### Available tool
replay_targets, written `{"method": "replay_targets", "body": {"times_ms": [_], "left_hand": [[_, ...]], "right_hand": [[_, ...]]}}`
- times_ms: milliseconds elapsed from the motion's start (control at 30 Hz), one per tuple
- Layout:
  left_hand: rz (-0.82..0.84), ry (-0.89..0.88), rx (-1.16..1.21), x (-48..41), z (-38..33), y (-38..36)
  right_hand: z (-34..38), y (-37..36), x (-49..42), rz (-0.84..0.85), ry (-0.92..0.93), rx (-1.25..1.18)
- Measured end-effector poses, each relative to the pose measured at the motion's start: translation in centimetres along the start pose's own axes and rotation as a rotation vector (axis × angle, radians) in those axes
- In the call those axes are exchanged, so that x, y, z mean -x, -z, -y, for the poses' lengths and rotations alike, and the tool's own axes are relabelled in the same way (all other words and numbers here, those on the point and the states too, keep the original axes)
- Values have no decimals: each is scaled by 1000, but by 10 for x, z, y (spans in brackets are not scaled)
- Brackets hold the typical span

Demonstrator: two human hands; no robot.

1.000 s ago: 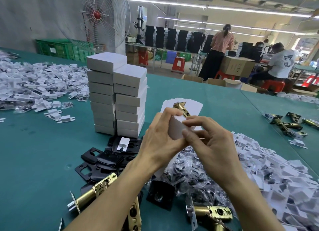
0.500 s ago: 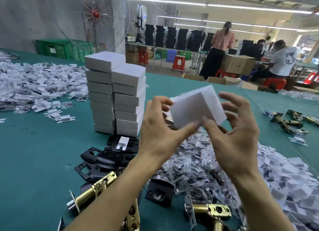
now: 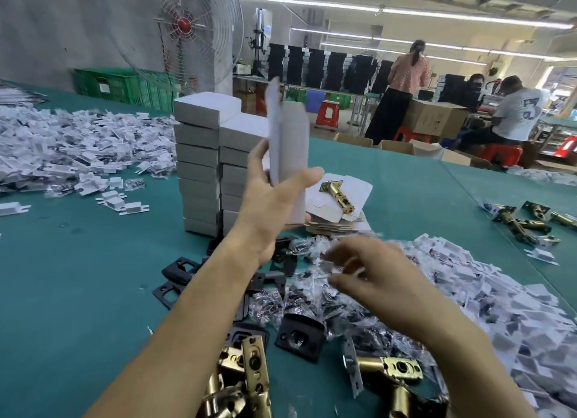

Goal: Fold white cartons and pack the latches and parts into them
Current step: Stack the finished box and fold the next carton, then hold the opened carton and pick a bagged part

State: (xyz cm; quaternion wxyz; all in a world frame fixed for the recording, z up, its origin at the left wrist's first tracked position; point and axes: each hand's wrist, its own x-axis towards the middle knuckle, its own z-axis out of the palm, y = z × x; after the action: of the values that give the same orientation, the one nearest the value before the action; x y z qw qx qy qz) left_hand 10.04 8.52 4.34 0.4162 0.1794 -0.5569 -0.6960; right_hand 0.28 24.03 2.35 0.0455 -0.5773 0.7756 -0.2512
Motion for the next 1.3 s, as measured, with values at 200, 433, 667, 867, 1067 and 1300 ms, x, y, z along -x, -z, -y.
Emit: {"method": "replay_targets", "body": {"times_ms": [200, 433, 667, 867, 1067, 1300], "left_hand": [[-92, -289, -624, 3, 1, 5], [110, -257, -915, 10, 17, -1], [49, -314, -983, 7, 26, 1], [155, -382, -1083, 4, 31, 4], [352, -375, -1221, 8, 49, 3], [461, -207, -915, 8, 51, 0]], "right_hand": [[-12, 16, 22, 428, -225, 131], [-7, -6, 45, 477, -242, 295], [-17, -10, 45, 172, -144, 197], [-18, 24, 24, -359, -396, -628], [-22, 43, 19, -505, -356, -409], [-21, 53, 26, -453, -256, -378]]}}
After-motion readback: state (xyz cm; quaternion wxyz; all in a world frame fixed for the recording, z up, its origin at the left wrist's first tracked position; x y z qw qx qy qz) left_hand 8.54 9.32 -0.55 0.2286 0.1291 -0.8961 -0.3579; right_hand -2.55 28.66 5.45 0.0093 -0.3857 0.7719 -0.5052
